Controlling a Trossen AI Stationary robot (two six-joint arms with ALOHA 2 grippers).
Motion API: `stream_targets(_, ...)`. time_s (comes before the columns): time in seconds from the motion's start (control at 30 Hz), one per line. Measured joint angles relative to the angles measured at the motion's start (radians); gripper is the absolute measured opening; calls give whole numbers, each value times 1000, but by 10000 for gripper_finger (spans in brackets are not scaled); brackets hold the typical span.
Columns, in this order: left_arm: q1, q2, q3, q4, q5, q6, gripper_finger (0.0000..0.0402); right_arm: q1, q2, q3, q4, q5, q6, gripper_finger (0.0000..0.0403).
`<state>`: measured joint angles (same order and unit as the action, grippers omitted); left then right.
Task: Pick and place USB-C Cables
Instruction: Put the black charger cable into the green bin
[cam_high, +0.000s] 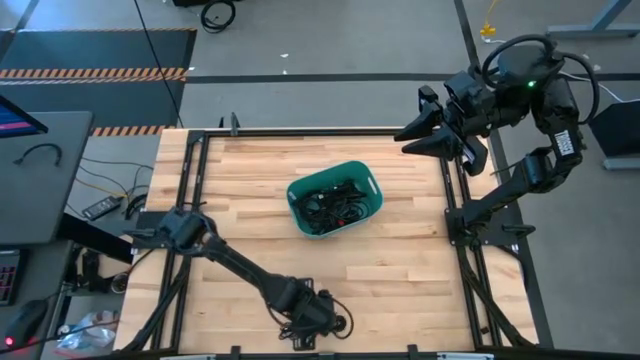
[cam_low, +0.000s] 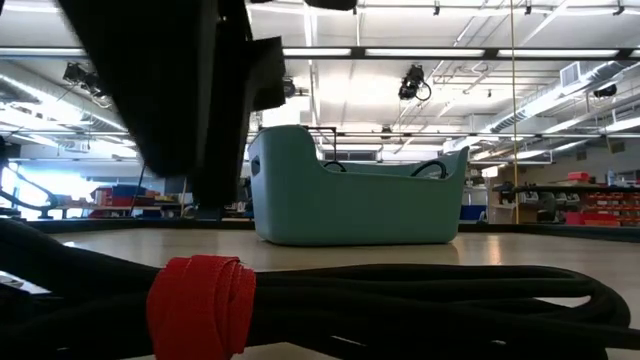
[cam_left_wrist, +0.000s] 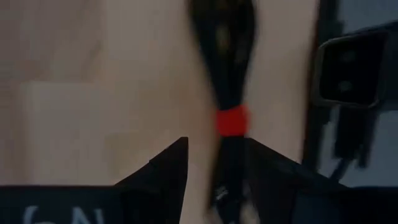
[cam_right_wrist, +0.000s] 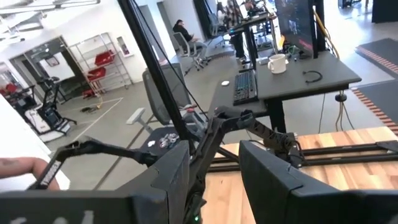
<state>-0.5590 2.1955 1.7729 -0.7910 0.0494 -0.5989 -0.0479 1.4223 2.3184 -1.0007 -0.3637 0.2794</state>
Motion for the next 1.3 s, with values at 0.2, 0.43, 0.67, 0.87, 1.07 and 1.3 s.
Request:
stream_targets(0.2, -56, 26, 0, 55, -10, -118, 160, 0, 0, 0, 6, 4, 17, 146)
stream_targets(0.43, -102, 26, 0, 55, -113, -182, 160, 0, 0, 0, 24, 5, 43, 146)
stream_targets(0.67, -92, 77, 1, 50, -167, -204, 160, 0, 0, 0, 27, 0, 44, 146)
stream_targets(0.87, -81, 100, 5, 47, -154, -227, 159, 0, 0, 0, 27, -1, 44, 146)
stream_targets(1.07, -71, 89, 2, 37, -153, -216, 93, 0, 0, 0, 26, -1, 44, 146)
stream_targets(1.3, -55, 55, 54, 19, -182, -127, 31, 0, 0, 0, 26, -1, 44, 146)
